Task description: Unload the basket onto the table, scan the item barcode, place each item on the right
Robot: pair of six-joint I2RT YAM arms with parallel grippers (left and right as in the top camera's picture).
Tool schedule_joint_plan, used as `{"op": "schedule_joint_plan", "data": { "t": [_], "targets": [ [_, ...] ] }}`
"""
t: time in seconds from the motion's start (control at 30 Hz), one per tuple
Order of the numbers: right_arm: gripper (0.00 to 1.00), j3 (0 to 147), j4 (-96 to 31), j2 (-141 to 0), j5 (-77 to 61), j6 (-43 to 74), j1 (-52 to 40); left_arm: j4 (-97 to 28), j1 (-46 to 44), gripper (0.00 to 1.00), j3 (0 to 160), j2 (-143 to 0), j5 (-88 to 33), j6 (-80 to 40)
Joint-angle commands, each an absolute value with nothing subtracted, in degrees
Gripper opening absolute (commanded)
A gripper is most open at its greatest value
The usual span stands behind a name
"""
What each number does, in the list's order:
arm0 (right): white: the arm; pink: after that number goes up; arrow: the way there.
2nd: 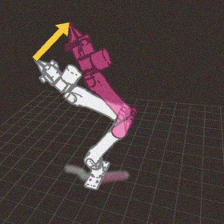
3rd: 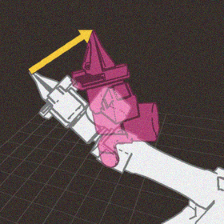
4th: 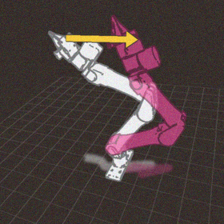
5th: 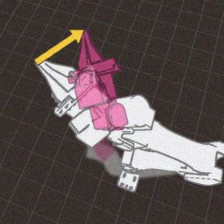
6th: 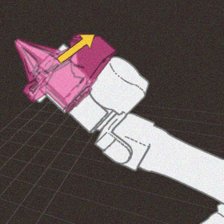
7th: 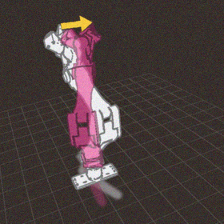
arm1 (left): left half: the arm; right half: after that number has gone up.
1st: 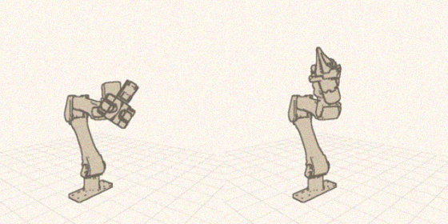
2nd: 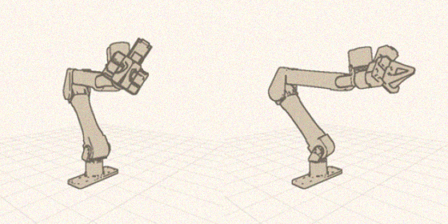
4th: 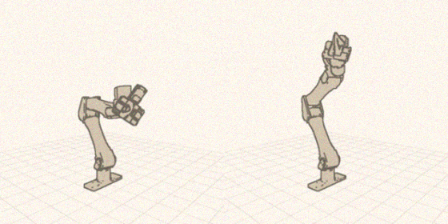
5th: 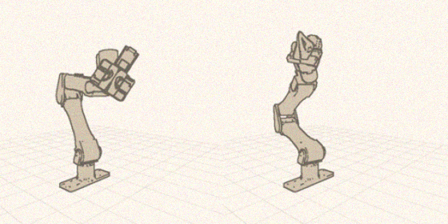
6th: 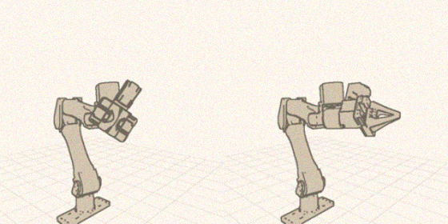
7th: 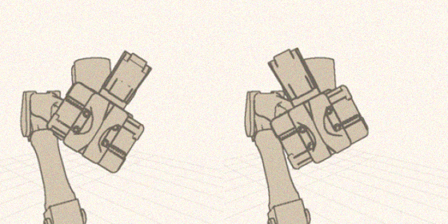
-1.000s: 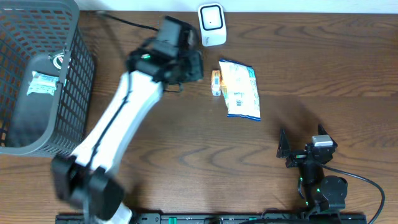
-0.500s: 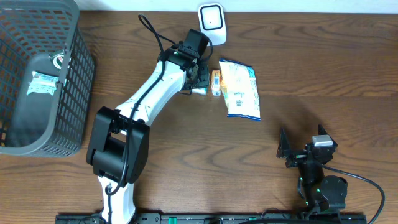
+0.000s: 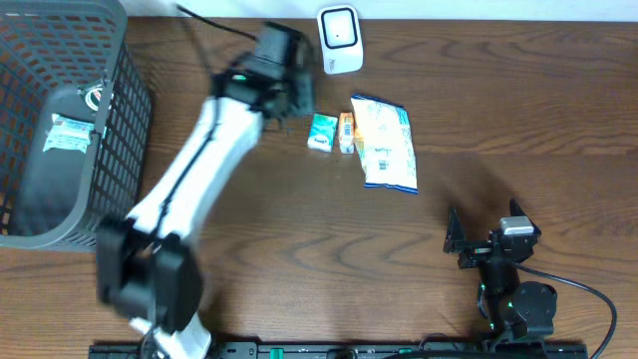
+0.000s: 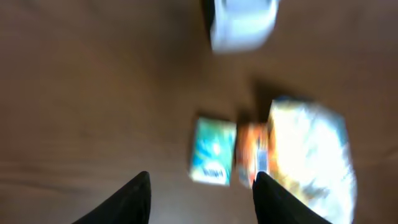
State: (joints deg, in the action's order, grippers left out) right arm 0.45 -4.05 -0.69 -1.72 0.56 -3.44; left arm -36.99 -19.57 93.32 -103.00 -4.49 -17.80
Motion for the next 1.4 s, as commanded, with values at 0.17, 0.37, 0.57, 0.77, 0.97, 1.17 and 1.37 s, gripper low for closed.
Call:
{"op": "schedule_joint_plan", "data": {
  "t": [0.17,0.37,0.57,0.77,0.97,1.17,1.37],
  "targets": [
    [0.99,0.32,-4.25,-0.38,-2.04,0.36,-3.09,-31.27,-4.51,0.74,93.78,-86.76,11.00,-14.59],
    [0.99,0.32,-4.25,-0.38,-2.04,0.36,-3.09,-31.14,11.11,0.83,93.76,-84.68,12.71,-14.63],
    [0.99,0.32,-4.25,-0.38,-2.04,0.36,-3.09,-32.64,23.77,0.84,93.76,-88.82,11.60,-16.80],
    [0.99,0.32,-4.25,-0.38,-2.04,0.36,-3.09,-30.00,29.02,0.84,93.76,-97.58,5.48,-16.82],
    [0.99,0.32,-4.25,-0.38,-2.04,0.36,-3.09,-28.16,29.19,0.84,93.76,-108.12,5.30,-17.82],
    [0.99,0.32,-4.25,-0.38,-2.04,0.36,-3.09,-28.14,29.23,0.85,93.76,-116.51,5.32,-24.45],
    [0.99,0.32,-4.25,-0.38,-2.04,0.36,-3.09,-26.04,29.23,0.85,93.76,-121.99,5.13,-24.51]
  ]
}}
